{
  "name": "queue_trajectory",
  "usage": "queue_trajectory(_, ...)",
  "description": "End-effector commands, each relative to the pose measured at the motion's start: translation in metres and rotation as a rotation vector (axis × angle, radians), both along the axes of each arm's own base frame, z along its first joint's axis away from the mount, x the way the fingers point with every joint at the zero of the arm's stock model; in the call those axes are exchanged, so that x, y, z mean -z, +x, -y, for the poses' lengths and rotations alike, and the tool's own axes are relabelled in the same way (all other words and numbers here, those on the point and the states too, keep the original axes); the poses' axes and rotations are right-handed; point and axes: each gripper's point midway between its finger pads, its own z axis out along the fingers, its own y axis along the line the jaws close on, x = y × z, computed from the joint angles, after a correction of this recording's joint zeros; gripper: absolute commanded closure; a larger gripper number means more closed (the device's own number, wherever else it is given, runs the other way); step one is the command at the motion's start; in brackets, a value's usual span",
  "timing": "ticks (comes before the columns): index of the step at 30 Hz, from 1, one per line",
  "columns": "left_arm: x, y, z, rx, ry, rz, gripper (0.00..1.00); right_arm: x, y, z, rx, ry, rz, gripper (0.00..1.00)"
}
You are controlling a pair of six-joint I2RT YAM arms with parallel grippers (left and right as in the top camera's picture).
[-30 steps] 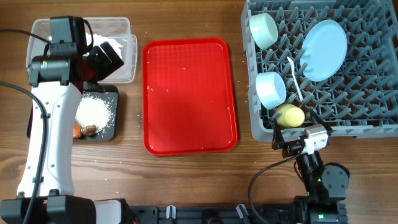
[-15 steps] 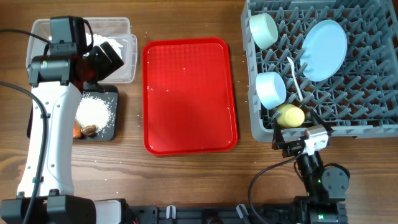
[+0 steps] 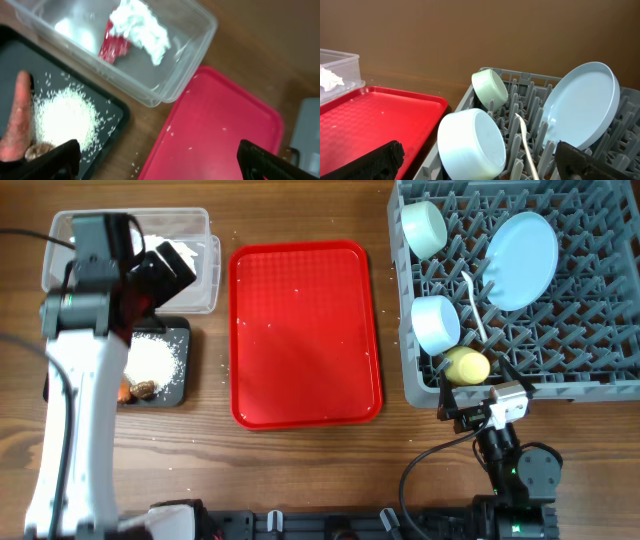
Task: Sort waste into correct bins and load items into the dishwasher rack
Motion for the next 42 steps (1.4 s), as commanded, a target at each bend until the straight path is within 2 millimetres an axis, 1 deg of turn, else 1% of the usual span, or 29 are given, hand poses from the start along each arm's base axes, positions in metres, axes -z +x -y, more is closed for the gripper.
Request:
queue_trajectory(1,-0.030,-0.022,0.013,0.129,0.053,0.239,0.00,-0.003,-0.001,-0.003,-0.017,-0.006,0.019,0.00)
queue_trajectory(2,-0.031,-0.030,0.017,0.164,0.067,0.303,0.00,-0.003,-0.001,-0.003,-0.017,-0.007,0.019,0.00)
queue_trajectory(3,-0.027,-0.042,0.019,0.179,0.084,0.380,0.00,-0.003,-0.001,-0.003,-0.017,-0.007,0.019,0.00)
queue_trajectory(6,-0.010,-0.071,0.021,0.176,0.108,0.538,0.00,-0.003,-0.001,-0.003,-0.017,-0.007,0.019,0.00)
queue_trajectory(8,0.006,-0.091,0.022,0.172,0.124,0.653,0.00,-0.003,-0.001,-0.003,-0.017,-0.007,0.019,0.01)
queue_trajectory(10,0.021,-0.103,0.023,0.170,0.133,0.721,0.00,-0.003,-0.001,-0.003,-0.017,-0.007,0.019,0.00)
queue_trajectory(13,0.041,-0.115,0.023,0.168,0.142,0.783,0.00,-0.003,-0.001,-0.003,-0.017,-0.006,0.019,0.00)
queue_trajectory(15,0.049,-0.119,0.024,0.166,0.147,0.810,0.00,-0.003,-0.001,-0.003,-0.017,-0.007,0.019,0.00)
queue_trajectory(18,0.056,-0.122,0.023,0.169,0.166,0.837,0.00,-0.003,-0.001,-0.003,-0.017,-0.007,0.019,0.00)
queue_trajectory(21,0.064,-0.124,0.023,0.186,0.200,0.840,0.00,-0.003,-0.001,-0.003,-0.017,-0.007,0.019,0.00)
queue_trajectory(25,0.079,-0.127,0.027,0.202,0.198,0.842,0.00,-0.003,-0.001,-0.003,-0.017,-0.007,0.019,0.00)
queue_trajectory(27,0.077,-0.129,0.027,0.201,0.200,0.853,0.00,-0.003,-0.001,-0.003,-0.017,-0.007,0.019,0.00)
queue_trajectory(30,0.086,-0.130,0.028,0.206,0.194,0.815,0.00,-0.003,-0.001,-0.003,-0.017,-0.007,0.019,0.00)
queue_trajectory(42,0.087,-0.130,0.028,0.207,0.192,0.814,0.00,-0.003,-0.001,-0.003,-0.017,-0.007,0.019,0.00)
